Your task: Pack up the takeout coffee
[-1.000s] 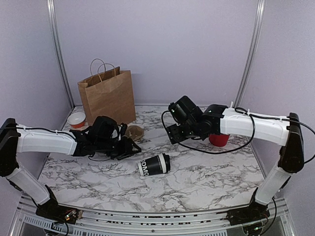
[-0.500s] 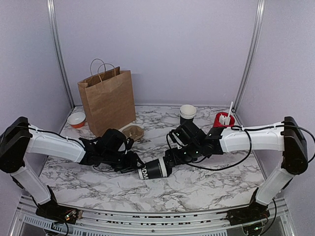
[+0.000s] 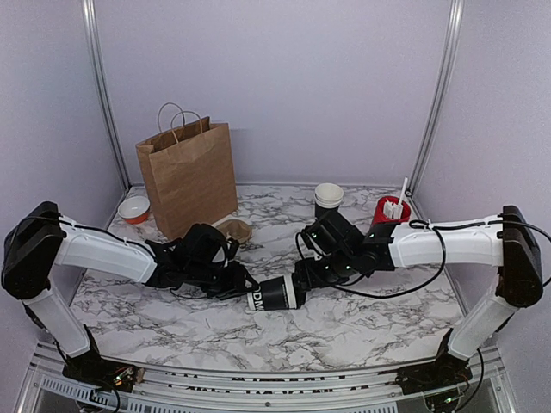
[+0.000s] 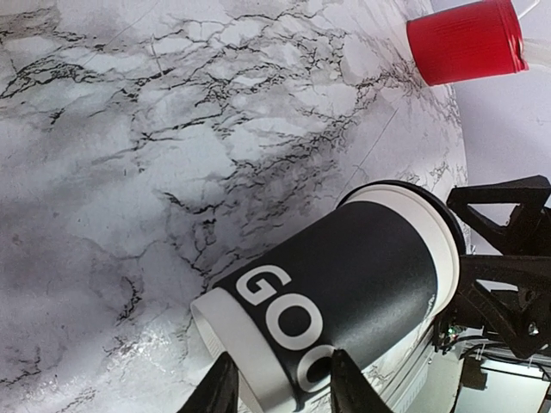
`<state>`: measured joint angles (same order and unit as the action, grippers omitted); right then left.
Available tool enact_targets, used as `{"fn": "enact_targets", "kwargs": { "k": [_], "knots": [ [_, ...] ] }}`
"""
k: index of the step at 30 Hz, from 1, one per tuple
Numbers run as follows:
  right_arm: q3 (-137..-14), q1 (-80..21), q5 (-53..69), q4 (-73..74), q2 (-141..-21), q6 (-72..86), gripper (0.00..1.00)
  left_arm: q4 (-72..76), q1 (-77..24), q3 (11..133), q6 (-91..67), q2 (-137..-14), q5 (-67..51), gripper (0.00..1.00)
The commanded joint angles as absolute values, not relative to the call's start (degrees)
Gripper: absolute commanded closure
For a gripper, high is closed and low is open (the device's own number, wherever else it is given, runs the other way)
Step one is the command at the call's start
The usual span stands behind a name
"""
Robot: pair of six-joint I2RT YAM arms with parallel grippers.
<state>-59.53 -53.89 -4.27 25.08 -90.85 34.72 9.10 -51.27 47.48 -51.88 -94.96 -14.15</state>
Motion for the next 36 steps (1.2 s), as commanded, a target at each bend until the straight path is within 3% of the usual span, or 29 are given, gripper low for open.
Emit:
{"fn": "enact_targets", "kwargs": {
  "k": [1,18,36],
  "knots": [
    [-61.56,-54.69,-6.99,27.14,-92.27,35.27,0.36,5.44,-51.86,47.37,-51.42,-97.62,-13.84,0.64],
    [-65.59,-54.98,-11.12,27.20,-92.74,36.12,0.76,4.28,-51.86,49.16,-50.31,-97.74,-13.36,0.66],
    [-85.45,-62.15,-26.84,42.23,-95.36,30.46,0.78,3.82,-51.18,57.81,-48.43,-102.94,-13.45,0.66]
  ]
}}
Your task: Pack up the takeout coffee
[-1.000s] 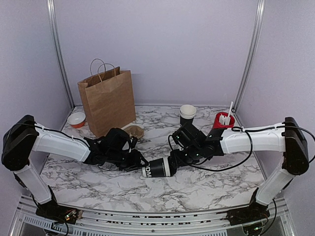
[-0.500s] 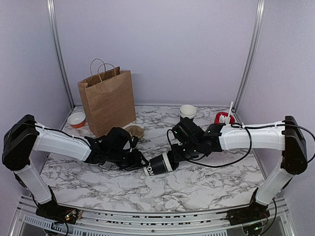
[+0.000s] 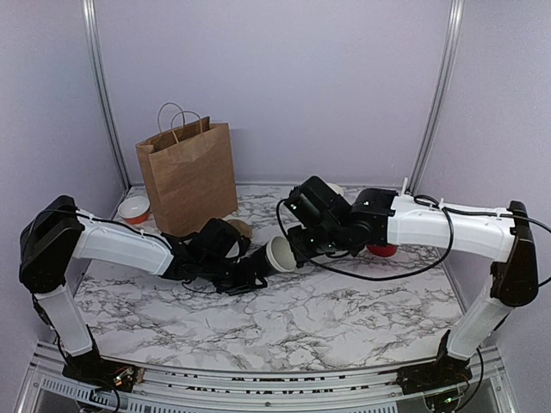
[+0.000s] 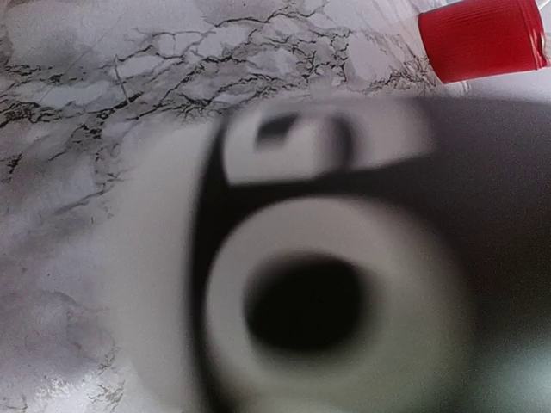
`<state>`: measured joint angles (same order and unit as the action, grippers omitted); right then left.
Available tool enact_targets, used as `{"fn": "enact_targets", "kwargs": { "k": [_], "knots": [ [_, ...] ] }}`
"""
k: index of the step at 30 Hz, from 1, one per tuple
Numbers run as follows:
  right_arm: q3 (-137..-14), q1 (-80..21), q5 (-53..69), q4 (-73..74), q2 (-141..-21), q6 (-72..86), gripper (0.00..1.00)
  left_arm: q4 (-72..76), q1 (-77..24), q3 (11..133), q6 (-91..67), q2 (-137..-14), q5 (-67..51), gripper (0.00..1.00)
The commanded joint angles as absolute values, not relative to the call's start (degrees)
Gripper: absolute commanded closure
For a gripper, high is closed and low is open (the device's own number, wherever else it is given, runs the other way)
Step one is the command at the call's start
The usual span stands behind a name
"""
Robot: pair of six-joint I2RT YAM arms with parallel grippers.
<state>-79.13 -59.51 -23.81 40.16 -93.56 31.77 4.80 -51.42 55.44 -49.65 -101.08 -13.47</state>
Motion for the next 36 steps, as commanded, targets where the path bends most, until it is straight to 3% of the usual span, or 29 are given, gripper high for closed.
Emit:
{"fn": "enact_targets", "kwargs": {
  "k": [1,10,21,26,36],
  "knots": [
    [-86.49,-62.62,-27.63,43.15,-96.15,30.14,0.78,3.97,-51.08,58.09,-48.35,-103.23,-13.52,0.66],
    [-93.27,-64.16,-35.09,52.50,-102.64,30.79,0.78,6.18,-49.67,57.51,-48.78,-102.57,-14.94,0.66],
    [-99.33,-64.91,-41.31,60.69,-106.84,32.24,0.77,6.63,-50.06,53.03,-48.93,-91.75,-17.97,0.65],
    [-100.84,-65.04,-41.98,62.03,-107.87,32.20,0.77,3.02,-49.91,52.98,-49.20,-88.85,-13.99,0.64],
    [-108.20,-66.92,-47.59,73.26,-113.40,33.28,0.77,11.82,-48.87,53.98,-52.20,-97.13,-16.69,0.65]
  ]
}}
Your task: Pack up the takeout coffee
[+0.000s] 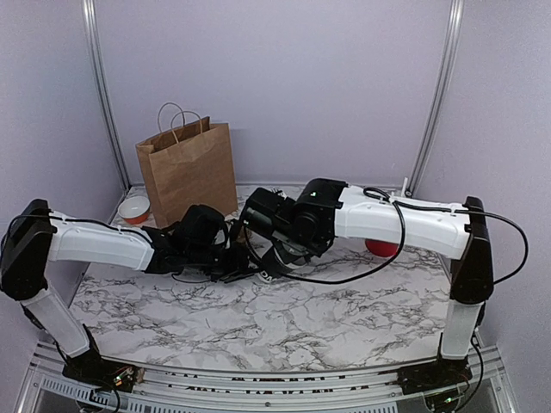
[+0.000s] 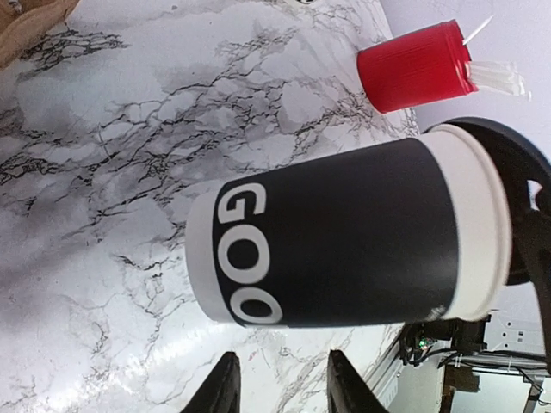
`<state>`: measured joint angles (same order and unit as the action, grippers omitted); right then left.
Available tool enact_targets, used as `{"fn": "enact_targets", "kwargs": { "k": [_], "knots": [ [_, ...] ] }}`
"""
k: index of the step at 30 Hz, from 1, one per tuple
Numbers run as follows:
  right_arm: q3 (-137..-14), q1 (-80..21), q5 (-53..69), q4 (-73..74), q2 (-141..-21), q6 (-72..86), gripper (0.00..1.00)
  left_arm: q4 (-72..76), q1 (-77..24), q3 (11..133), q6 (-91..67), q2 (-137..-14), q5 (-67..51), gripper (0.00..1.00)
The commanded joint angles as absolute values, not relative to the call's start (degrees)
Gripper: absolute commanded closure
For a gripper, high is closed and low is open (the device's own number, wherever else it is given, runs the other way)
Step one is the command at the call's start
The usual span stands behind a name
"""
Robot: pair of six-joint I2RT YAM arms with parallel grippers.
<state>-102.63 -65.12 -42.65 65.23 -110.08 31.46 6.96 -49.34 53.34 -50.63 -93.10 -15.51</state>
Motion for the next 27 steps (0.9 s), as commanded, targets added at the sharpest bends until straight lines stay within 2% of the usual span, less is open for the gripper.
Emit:
{"fn": "enact_targets", "kwargs": {
  "k": [1,9,19,27],
  "knots": [
    [-109.14,-67.26,-48.22,75.00,-114.45,33.71,0.77,12.34,-48.94,54.68,-52.24,-98.22,-16.86,0.65],
    [-110.86,-69.41,-50.11,78.65,-118.74,30.83,0.74,15.95,-48.96,57.06,-53.44,-103.15,-18.63,0.65],
    [-117.10,-70.49,-48.88,78.66,-123.57,28.27,0.64,19.42,-48.87,55.27,-55.06,-105.02,-19.66,0.66],
    [-119.87,-71.49,-45.22,77.87,-125.97,29.64,0.61,21.83,-48.87,52.47,-56.34,-104.77,-19.62,0.66]
  ]
}}
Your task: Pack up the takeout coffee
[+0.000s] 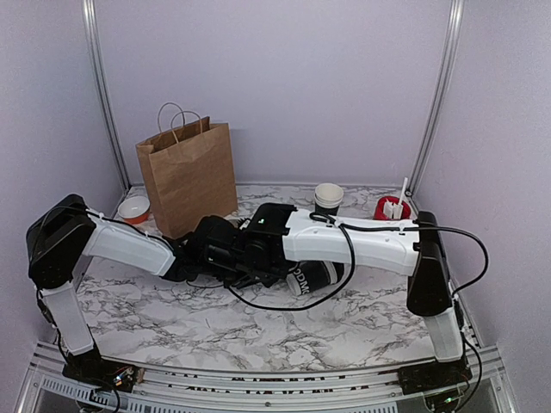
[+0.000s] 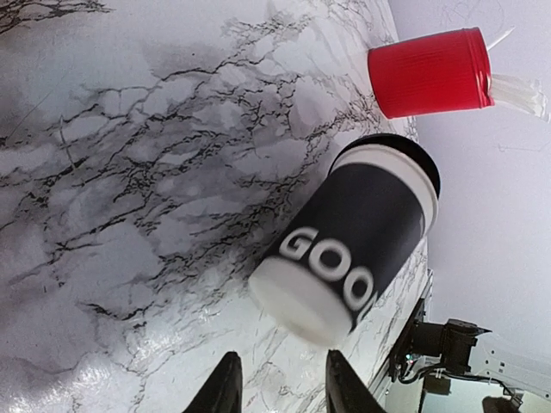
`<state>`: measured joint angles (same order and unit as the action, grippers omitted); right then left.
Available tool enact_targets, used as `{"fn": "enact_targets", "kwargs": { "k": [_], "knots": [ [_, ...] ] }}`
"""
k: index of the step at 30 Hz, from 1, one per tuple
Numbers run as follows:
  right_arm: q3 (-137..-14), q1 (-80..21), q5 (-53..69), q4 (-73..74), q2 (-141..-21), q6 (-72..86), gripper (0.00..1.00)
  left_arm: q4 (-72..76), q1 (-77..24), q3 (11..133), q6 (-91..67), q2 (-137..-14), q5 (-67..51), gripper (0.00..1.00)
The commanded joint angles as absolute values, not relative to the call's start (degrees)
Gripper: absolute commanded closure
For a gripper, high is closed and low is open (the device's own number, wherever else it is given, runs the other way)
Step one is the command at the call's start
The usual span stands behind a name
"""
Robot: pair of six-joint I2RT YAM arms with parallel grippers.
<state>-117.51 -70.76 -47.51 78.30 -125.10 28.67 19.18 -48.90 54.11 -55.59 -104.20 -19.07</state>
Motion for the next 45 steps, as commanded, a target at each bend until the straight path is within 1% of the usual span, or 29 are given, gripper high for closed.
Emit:
{"fn": "enact_targets", "kwargs": {
  "k": [1,4,6,9,14,16,19,21,24,29,34,38,45],
  "knots": [
    [-119.74,-71.49,-44.32,77.46,-125.84,30.08,0.59,21.88,-48.87,52.21,-56.34,-104.65,-19.65,0.67],
    [-118.05,-70.55,-43.82,77.18,-124.08,32.36,0.52,22.03,-48.82,51.49,-55.76,-103.45,-19.63,0.67],
    [-113.40,-68.47,-42.38,73.77,-119.49,33.04,0.49,21.91,-48.78,51.26,-54.93,-102.46,-19.35,0.66],
    [-100.16,-63.40,-37.15,61.49,-109.26,31.85,0.41,21.56,-48.86,51.64,-54.59,-102.16,-19.77,0.66],
    [-76.63,-52.07,-26.06,42.73,-93.74,32.26,0.34,20.87,-49.46,52.91,-54.58,-102.99,-19.80,0.66],
    [-70.36,-47.69,-22.74,34.81,-89.46,31.99,0.32,20.43,-49.65,53.72,-54.43,-103.28,-19.61,0.66],
    [-64.42,-41.36,-17.62,26.04,-85.90,30.59,0.28,19.69,-49.95,55.41,-54.13,-104.23,-19.78,0.66],
    [-62.85,-38.96,-15.44,21.78,-86.18,29.09,0.26,18.85,-50.14,56.77,-53.86,-104.85,-19.77,0.66],
    [-64.47,-36.81,-15.21,20.60,-89.76,27.49,0.25,17.29,-50.20,58.53,-53.34,-105.50,-19.65,0.66],
    [-66.15,-33.13,-13.49,17.49,-94.40,26.42,0.27,15.32,-50.22,60.04,-52.44,-105.43,-19.16,0.66],
    [-68.28,-32.70,-13.44,18.30,-98.53,25.13,0.30,14.14,-50.22,60.83,-51.87,-105.23,-18.99,0.66],
    [-68.12,-32.64,-12.36,18.20,-99.70,24.83,0.34,13.62,-50.27,61.61,-51.67,-105.74,-19.26,0.66],
    [-67.18,-32.90,-13.53,19.29,-97.22,24.91,0.34,13.03,-50.36,63.31,-51.59,-107.16,-19.70,0.66]
  ]
}}
